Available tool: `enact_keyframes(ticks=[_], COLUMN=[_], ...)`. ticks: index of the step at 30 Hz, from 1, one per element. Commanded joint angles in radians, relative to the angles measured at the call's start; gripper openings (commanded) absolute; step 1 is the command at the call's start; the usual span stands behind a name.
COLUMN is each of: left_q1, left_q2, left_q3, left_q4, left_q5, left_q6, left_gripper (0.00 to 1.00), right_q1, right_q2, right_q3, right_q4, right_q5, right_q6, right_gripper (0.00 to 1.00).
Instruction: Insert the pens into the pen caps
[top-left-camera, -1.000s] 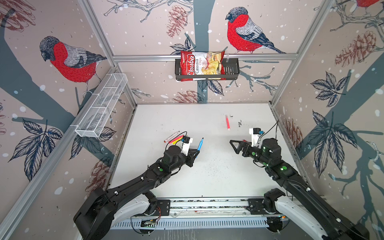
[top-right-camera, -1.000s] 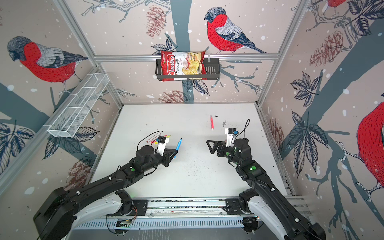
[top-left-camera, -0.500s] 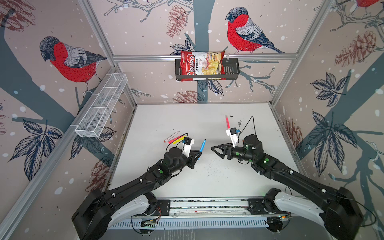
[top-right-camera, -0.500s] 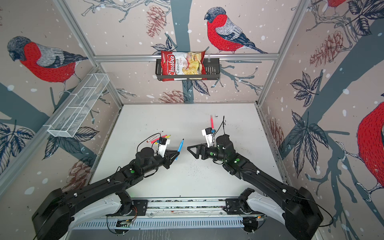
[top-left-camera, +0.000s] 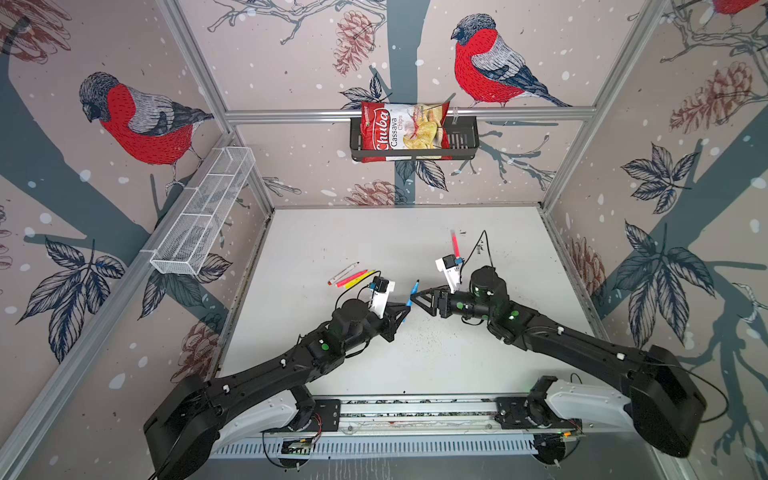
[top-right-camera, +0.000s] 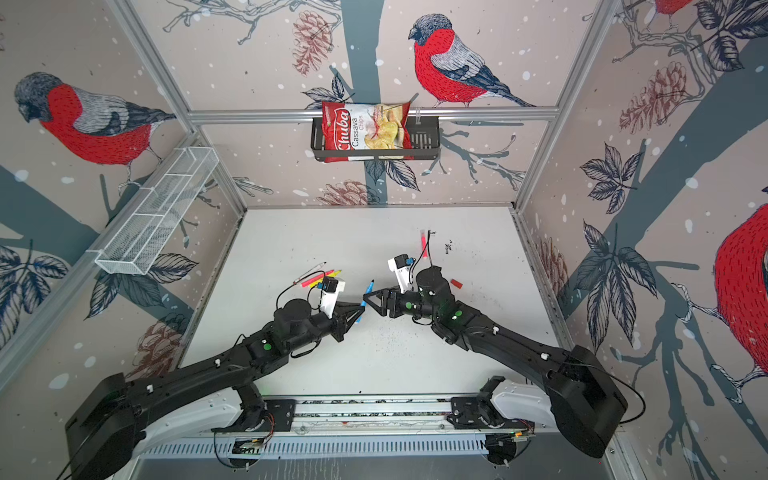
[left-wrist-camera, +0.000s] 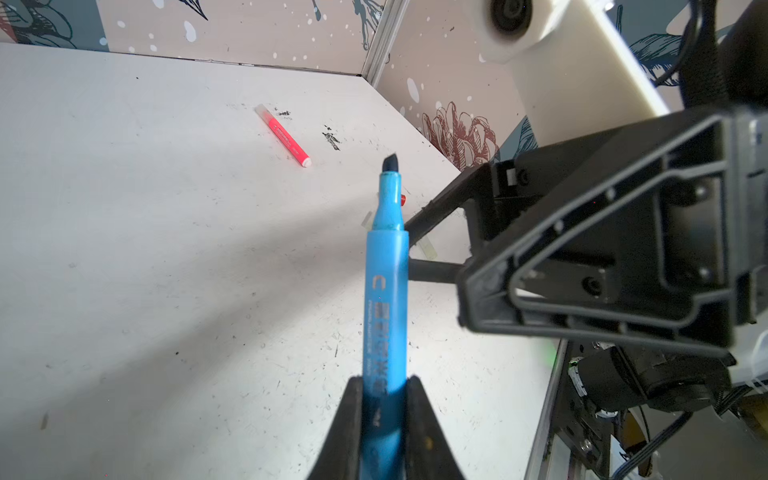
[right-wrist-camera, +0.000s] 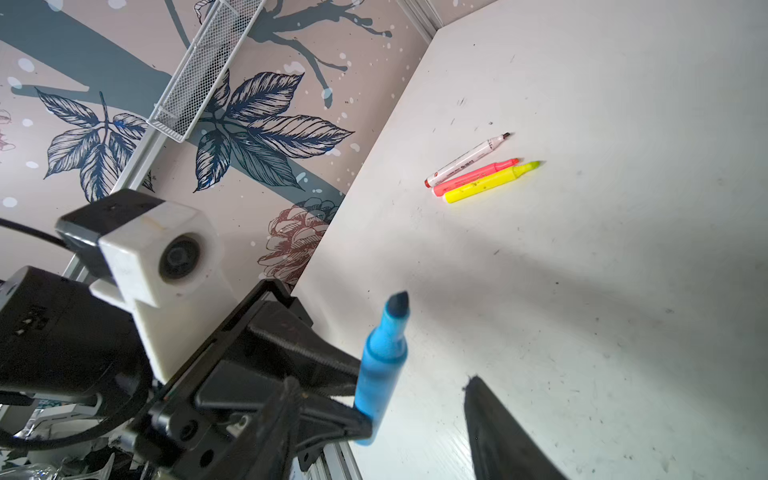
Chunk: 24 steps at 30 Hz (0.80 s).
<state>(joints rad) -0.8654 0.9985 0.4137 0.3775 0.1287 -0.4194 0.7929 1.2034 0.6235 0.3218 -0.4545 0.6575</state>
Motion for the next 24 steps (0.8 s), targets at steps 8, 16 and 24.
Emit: enact_keyframes(ticks=[8, 16, 24], left_q1=[-0.017, -0.018, -0.017], left_q2=[0.02, 0.023, 0.038], left_q3=[0.0, 0.006, 0.015], left_q4=[0.077, 0.064, 0.057], left_q5=[-0.004, -0.004, -0.008], left_q6=[-0.005, 0.008, 0.015], left_gripper=[0.13, 0.16, 0.35], right_q1=[0.016, 0.019, 0.021], right_q2=[0.04, 0.044, 0.038], right_q3=[0.021, 0.016, 0.018], right_q4=[0.085, 0.078, 0.07], right_q5=[-0.023, -0.017, -0.012], right_q6=[0.012, 0.008, -0.002], right_gripper=[0.19, 0.08, 0.08])
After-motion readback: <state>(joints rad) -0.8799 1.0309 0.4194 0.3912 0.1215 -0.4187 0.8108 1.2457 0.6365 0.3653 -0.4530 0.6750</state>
